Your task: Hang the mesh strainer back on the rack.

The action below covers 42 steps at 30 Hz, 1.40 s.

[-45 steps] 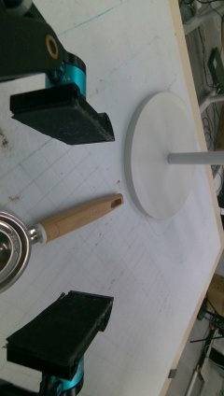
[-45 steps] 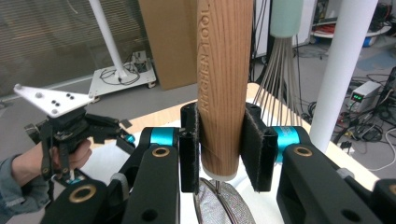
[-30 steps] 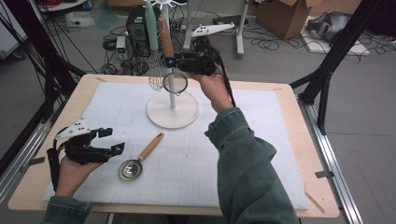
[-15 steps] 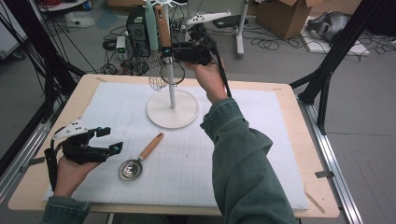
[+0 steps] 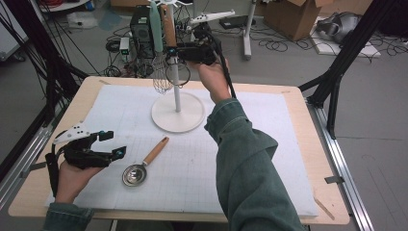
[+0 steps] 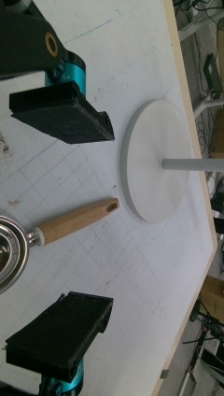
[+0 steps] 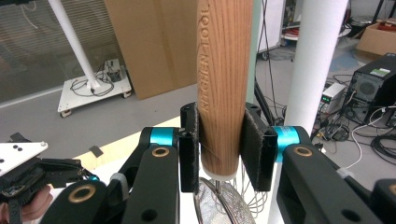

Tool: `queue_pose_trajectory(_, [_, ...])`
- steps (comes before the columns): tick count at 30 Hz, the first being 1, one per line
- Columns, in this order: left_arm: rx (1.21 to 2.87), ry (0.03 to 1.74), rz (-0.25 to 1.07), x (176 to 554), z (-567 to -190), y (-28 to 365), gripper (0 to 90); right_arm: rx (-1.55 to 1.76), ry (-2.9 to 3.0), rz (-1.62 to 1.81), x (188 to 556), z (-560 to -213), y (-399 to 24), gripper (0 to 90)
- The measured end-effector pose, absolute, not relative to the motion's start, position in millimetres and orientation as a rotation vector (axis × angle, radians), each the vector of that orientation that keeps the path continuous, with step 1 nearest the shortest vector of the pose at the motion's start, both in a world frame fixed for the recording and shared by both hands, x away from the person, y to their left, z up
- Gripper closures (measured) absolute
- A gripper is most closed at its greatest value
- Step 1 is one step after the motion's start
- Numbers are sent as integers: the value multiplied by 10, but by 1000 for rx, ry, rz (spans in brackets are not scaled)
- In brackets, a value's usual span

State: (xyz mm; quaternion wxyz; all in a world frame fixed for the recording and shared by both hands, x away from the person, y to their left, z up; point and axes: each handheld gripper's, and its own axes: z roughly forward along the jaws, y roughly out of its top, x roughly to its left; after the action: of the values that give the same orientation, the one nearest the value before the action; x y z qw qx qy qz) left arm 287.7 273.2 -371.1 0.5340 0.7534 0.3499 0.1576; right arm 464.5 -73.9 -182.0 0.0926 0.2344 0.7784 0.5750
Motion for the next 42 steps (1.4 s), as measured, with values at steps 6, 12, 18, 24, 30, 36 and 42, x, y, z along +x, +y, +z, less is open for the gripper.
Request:
queue_pose_trajectory(6, [1789,840,381,2873,-3712,2744,173,722,2302,1712,4695,-1855,-750,700])
queue_pose_trajectory(12, [1788,840,379,2875,-3717,2755,174,716,2305,1712,4699,-1858,-749,696])
queue_pose_trajectory(18, [1786,848,378,2897,-3737,2799,173,702,2307,1718,4707,-1847,-791,685])
queue_pose_trajectory(24, [1777,853,382,2895,-3735,2846,173,705,2304,1732,4731,-1856,-843,672])
queue_pose_trajectory(30, [1769,854,382,2889,-3726,2853,173,700,2310,1743,4713,-1887,-875,680])
queue_pose_trajectory(36, [1778,852,378,2899,-3736,2832,173,658,2331,1746,4666,-1887,-933,757])
queue_pose_trajectory(42, [1780,849,379,2892,-3725,2820,173,599,2347,1761,4624,-1828,-1022,876])
